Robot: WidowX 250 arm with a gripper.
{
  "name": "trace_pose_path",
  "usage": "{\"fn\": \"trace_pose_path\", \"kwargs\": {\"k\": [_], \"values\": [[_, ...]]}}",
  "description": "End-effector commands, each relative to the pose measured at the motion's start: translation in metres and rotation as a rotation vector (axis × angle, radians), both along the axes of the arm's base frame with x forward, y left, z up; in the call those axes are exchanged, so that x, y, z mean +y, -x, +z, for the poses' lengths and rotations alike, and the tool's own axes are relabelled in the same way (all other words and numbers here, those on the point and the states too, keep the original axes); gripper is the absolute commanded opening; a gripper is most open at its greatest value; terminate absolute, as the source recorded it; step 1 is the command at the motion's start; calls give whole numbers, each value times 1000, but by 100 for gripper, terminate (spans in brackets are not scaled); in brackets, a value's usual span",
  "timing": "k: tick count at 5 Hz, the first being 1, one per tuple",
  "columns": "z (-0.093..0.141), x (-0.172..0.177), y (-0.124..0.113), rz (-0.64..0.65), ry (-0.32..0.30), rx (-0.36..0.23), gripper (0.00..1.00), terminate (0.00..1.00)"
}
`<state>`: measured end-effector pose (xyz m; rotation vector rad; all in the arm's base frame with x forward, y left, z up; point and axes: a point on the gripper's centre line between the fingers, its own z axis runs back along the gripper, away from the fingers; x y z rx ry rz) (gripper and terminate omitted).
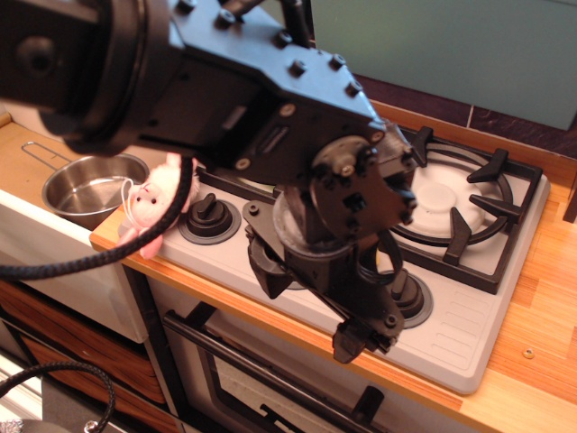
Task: End effector reaching corn
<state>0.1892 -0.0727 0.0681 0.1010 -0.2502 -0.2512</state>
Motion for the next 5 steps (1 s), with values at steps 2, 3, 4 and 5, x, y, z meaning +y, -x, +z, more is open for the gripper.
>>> {"fn": "trace_pose_path", "kwargs": {"k": [2,3,4,5], "values": [[3,-8,-9,29,3,-4,100,0],[11,-19,-20,59,5,10,100,0],[21,-27,-31,75,6,29,100,0],[26,-36,-41,101,10,38,100,0]]}}
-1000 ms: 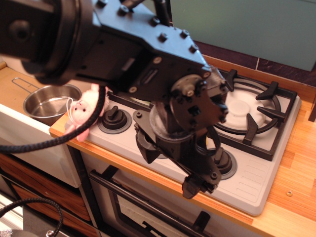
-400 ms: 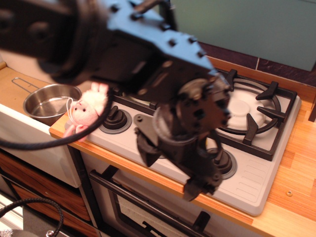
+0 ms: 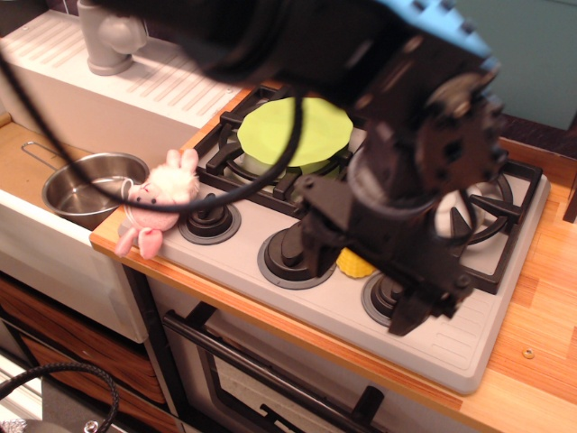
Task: End effector reaching corn
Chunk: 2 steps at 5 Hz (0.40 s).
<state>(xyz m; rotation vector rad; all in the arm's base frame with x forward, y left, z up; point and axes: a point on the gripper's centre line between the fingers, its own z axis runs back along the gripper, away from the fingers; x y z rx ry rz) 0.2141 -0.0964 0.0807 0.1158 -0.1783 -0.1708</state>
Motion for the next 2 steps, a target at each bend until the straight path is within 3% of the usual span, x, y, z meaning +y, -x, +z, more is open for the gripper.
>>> {"fn": "trace_pose_path", "kwargs": {"k": [1,2], "values": [[13,-12,-20,15,26,-34,100,0],[11,-8,-28,23,18,-45,100,0]]}}
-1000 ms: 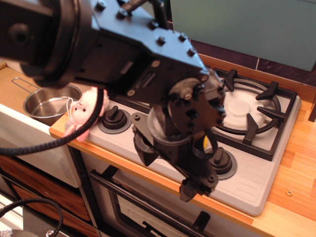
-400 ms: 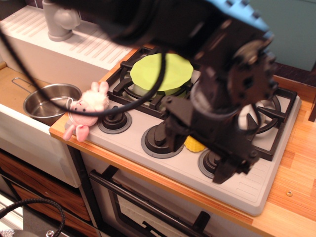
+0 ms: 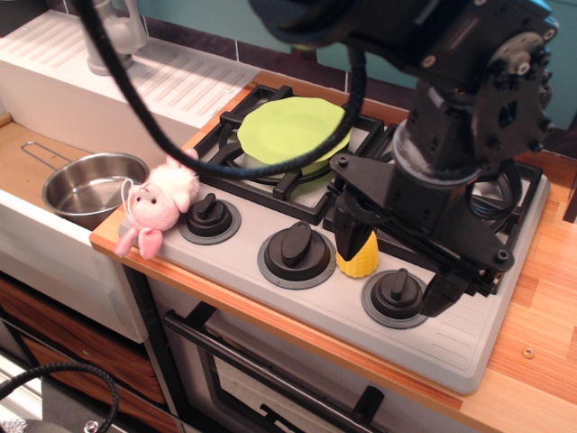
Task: End effector reaching corn
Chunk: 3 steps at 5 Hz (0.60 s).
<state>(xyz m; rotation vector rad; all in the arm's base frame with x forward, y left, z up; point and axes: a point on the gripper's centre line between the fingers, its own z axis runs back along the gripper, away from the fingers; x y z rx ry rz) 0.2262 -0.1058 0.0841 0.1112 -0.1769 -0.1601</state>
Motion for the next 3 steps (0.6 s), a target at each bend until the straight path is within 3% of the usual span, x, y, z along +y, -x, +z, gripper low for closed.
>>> {"fn": "trace_pose_path", "kwargs": {"k": [1,3], "values": [[1,10,-24,-4,11,-65,100,0],[1,22,-33,-1,13,-80,100,0]]}}
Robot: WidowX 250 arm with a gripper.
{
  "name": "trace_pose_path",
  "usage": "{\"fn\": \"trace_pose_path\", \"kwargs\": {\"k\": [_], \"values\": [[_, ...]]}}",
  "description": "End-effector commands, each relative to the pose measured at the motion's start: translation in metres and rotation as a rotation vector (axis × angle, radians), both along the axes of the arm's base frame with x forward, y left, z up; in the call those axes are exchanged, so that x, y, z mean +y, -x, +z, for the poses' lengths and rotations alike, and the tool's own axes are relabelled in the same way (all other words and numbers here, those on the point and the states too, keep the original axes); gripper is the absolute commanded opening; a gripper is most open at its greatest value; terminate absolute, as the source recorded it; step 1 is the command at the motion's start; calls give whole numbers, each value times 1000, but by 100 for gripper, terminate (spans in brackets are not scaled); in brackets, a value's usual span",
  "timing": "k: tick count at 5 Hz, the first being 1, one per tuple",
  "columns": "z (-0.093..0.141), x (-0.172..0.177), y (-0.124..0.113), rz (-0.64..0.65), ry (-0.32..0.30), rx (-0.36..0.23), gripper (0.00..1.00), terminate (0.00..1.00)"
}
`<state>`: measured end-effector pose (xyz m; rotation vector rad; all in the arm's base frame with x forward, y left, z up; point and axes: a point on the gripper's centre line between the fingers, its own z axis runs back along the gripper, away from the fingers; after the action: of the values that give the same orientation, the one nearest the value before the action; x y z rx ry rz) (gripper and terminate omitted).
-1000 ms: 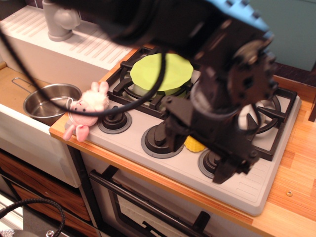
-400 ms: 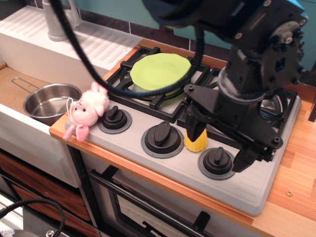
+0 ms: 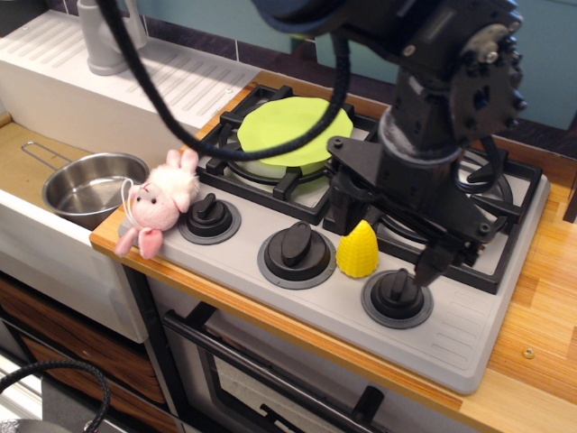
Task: End effector reaching corn
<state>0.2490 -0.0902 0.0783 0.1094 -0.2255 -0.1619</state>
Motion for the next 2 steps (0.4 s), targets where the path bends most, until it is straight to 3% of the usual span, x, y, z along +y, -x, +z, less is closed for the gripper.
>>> {"fn": "trace_pose_path", "kwargs": {"k": [1,2], "values": [[6,17,-16,-8,13,-38,100,0],[5,25,-23,-9,19,-39,100,0]]}}
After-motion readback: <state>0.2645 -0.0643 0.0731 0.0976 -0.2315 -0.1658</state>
